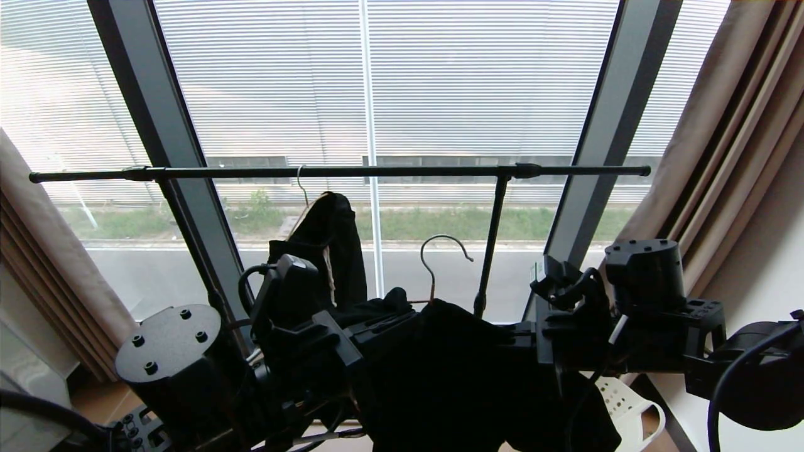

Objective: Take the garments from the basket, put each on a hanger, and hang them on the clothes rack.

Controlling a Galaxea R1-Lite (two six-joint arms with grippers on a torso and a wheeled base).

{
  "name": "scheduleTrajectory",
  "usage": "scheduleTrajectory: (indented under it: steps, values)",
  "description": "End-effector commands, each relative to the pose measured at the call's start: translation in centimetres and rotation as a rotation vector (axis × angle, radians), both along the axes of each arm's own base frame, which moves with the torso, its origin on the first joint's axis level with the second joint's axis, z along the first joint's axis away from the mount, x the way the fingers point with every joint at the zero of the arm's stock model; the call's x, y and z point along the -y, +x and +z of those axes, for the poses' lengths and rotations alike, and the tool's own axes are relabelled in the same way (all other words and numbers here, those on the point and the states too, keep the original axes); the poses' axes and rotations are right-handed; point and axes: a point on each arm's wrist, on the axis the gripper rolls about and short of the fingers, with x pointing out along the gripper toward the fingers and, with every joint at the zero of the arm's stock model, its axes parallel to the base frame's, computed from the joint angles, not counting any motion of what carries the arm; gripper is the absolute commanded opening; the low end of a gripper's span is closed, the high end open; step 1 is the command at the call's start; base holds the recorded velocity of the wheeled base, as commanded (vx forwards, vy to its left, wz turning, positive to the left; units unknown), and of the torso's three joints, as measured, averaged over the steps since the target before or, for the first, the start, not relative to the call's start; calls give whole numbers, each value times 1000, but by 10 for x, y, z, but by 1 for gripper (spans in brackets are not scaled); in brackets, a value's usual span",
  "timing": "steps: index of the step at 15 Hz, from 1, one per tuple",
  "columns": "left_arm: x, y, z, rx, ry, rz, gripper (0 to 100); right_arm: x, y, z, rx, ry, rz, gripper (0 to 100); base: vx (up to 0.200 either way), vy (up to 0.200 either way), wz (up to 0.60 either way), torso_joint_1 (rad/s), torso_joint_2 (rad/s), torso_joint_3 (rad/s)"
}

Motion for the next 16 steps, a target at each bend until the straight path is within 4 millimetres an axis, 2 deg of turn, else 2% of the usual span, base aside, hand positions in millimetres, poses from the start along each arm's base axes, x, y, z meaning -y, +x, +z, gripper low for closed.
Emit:
scheduleTrajectory:
  steps: [1,14,15,16]
  values:
    - [1,-1,-1,-1,1,-5,0,0,-1,-4,-10,9,8,0,0,0,0,0,0,0]
    - [-1,-10,-13,20,87,-20,0,0,-3,-8,11,57,44,0,0,0,0,0,0,0]
    - [-1,-10,-14,26,96,-20,100,0,-3,-8,11,57,45,0,0,0,0,0,0,0]
    - [-1,-9,-15,32,102,-20,100,0,-3,-9,10,57,45,0,0,0,0,0,0,0]
